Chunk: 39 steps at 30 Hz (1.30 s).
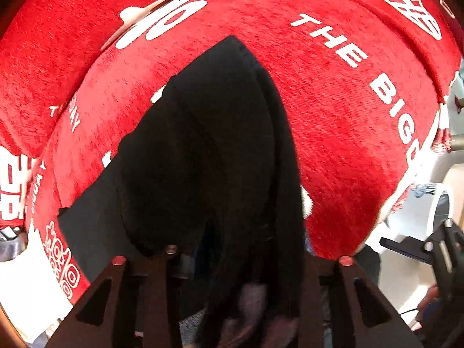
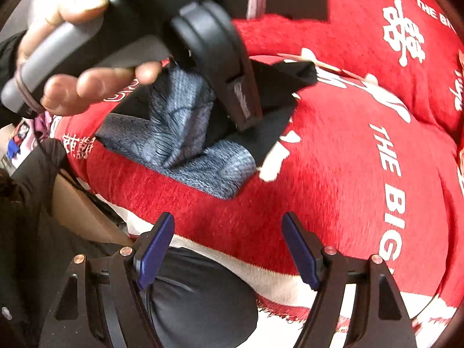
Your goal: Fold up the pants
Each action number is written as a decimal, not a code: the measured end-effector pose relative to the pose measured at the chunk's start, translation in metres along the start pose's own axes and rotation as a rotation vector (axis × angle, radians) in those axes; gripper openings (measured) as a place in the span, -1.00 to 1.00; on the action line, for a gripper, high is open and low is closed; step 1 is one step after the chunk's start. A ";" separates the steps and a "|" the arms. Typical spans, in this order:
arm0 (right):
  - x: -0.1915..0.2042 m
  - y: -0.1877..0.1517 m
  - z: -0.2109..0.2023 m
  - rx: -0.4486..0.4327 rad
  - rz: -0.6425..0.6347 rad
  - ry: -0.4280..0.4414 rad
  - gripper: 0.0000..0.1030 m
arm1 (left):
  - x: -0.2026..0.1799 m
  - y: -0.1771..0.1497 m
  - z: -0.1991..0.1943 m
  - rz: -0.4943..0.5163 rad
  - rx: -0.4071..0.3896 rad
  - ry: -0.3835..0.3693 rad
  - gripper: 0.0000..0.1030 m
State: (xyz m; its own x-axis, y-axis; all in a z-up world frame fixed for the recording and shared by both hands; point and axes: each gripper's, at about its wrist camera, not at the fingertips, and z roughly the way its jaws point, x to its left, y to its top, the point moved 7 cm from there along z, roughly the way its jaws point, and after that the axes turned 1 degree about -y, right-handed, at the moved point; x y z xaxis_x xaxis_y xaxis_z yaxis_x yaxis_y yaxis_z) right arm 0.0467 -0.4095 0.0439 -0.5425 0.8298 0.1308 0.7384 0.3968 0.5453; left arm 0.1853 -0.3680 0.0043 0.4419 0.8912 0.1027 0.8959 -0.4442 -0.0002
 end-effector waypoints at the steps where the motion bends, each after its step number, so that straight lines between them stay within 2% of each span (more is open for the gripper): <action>1: -0.001 -0.001 -0.001 -0.009 0.007 -0.002 0.54 | -0.003 0.000 -0.004 0.004 -0.005 -0.043 0.27; 2: -0.001 -0.002 -0.002 -0.017 0.011 -0.003 0.54 | -0.004 -0.001 -0.011 0.009 -0.010 -0.100 0.39; 3: 0.000 -0.002 -0.005 -0.027 0.016 -0.002 0.54 | -0.006 -0.002 -0.021 0.014 -0.032 -0.156 0.42; 8: 0.007 0.005 -0.010 -0.076 0.043 0.005 0.59 | 0.000 -0.015 -0.063 0.056 -0.128 -0.239 0.42; 11: 0.006 0.009 -0.006 -0.088 0.090 0.052 0.59 | 0.022 -0.025 -0.083 0.036 -0.187 -0.292 0.43; 12: 0.006 0.011 -0.007 -0.096 0.106 0.068 0.59 | 0.036 -0.034 -0.090 0.020 -0.233 -0.291 0.59; 13: 0.005 0.015 -0.011 -0.117 0.124 0.087 0.59 | 0.051 -0.038 -0.092 -0.004 -0.271 -0.258 0.85; 16: 0.004 0.028 -0.024 -0.187 0.193 0.156 0.71 | 0.093 -0.052 -0.095 -0.085 -0.401 -0.105 0.91; 18: -0.001 0.037 -0.022 -0.198 0.241 0.138 0.85 | 0.115 -0.068 -0.072 -0.141 -0.382 -0.079 0.91; 19: -0.007 0.040 -0.016 -0.176 0.260 0.093 0.94 | 0.125 -0.075 -0.058 -0.179 -0.360 -0.079 0.91; 22: -0.022 0.041 0.005 -0.118 0.318 0.018 0.94 | 0.149 -0.094 -0.022 -0.286 -0.296 -0.105 0.91; 24: -0.035 0.038 0.018 -0.088 0.397 0.028 0.94 | 0.160 -0.106 -0.002 -0.352 -0.272 -0.145 0.91; 25: -0.038 0.038 0.026 -0.078 0.459 0.074 0.93 | 0.161 -0.109 0.003 -0.365 -0.268 -0.158 0.91; 27: -0.034 0.041 0.037 -0.064 0.489 0.125 0.56 | 0.165 -0.112 0.010 -0.391 -0.270 -0.197 0.91; 28: -0.029 0.045 0.046 -0.034 0.481 0.128 0.15 | 0.167 -0.113 0.010 -0.396 -0.274 -0.200 0.91; 29: -0.024 0.049 0.049 -0.022 0.480 0.155 -0.16 | 0.170 -0.114 0.007 -0.402 -0.286 -0.200 0.91; 31: -0.010 0.066 0.043 -0.033 0.408 0.090 -0.19 | 0.174 -0.114 0.000 -0.408 -0.315 -0.186 0.91; 33: -0.006 0.073 0.037 -0.041 0.376 0.072 -0.25 | 0.179 -0.116 -0.002 -0.411 -0.323 -0.184 0.91; 34: -0.011 0.072 0.038 -0.034 0.396 0.073 -0.32 | 0.181 -0.115 0.001 -0.414 -0.317 -0.190 0.91; 37: -0.028 0.060 0.054 0.006 0.476 0.107 -0.34 | 0.177 -0.115 0.015 -0.418 -0.284 -0.213 0.91; 39: -0.027 0.058 0.056 0.002 0.465 0.098 -0.33 | 0.175 -0.115 0.023 -0.428 -0.270 -0.219 0.91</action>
State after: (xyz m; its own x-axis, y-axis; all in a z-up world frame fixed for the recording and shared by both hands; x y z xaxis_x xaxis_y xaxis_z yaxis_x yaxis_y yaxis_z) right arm 0.1263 -0.3870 0.0258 -0.1898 0.8786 0.4383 0.9124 -0.0071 0.4092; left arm 0.1602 -0.1587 -0.0010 0.0653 0.9829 -0.1721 0.9669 -0.0197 0.2543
